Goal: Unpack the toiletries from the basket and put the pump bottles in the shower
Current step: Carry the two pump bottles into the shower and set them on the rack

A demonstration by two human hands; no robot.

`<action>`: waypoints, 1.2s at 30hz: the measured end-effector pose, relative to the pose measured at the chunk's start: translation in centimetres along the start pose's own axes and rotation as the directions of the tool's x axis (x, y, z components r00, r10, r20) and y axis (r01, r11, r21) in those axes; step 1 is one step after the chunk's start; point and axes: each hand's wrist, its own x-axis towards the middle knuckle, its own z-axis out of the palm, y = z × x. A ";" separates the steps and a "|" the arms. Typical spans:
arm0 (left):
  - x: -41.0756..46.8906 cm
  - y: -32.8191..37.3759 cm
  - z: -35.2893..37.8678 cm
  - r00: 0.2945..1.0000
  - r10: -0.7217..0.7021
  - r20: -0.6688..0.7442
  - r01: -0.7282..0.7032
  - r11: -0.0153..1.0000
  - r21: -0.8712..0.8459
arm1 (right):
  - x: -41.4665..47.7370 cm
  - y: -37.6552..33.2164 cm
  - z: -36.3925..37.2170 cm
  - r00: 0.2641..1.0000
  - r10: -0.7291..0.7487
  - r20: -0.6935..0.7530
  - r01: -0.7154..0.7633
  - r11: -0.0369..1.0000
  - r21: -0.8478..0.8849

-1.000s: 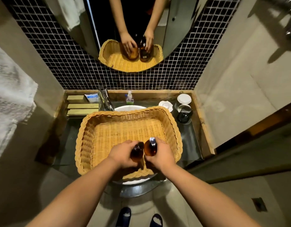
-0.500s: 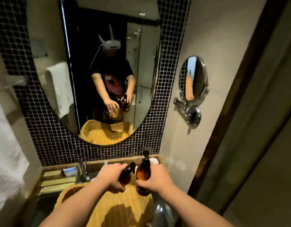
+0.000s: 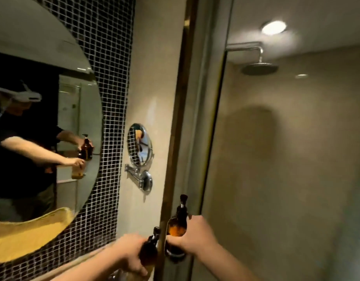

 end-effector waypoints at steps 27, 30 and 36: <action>16.4 30.4 1.9 0.950 0.259 -0.177 -0.296 0.927 -0.230 | -13.0 24.1 -11.1 0.803 0.512 -0.305 -0.563 0.820 -0.105; 18.7 31.3 1.3 0.952 0.234 -0.197 -0.276 0.936 -0.219 | -11.3 26.8 -12.1 0.822 0.489 -0.292 -0.535 0.839 -0.100; 22.8 33.3 0.5 0.957 0.182 -0.227 -0.235 0.943 -0.236 | -7.1 31.8 -13.5 0.864 0.440 -0.244 -0.478 0.870 -0.124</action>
